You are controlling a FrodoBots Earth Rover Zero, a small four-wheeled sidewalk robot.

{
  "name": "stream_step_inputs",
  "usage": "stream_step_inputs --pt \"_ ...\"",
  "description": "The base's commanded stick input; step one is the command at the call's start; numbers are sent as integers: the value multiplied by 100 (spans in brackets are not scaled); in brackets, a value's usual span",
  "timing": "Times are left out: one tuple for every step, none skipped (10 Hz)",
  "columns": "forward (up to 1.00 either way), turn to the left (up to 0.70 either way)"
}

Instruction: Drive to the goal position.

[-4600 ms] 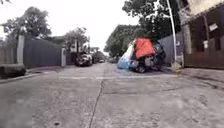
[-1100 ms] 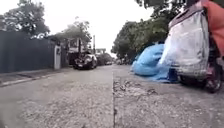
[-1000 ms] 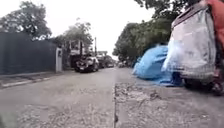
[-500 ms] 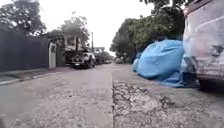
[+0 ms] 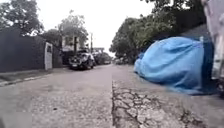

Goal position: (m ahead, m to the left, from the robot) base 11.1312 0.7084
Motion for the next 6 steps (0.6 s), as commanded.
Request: stream_step_inputs --pt "100 0" --pt "100 0" --pt "100 0" --pt "100 0" --pt "100 0" --pt "100 0"
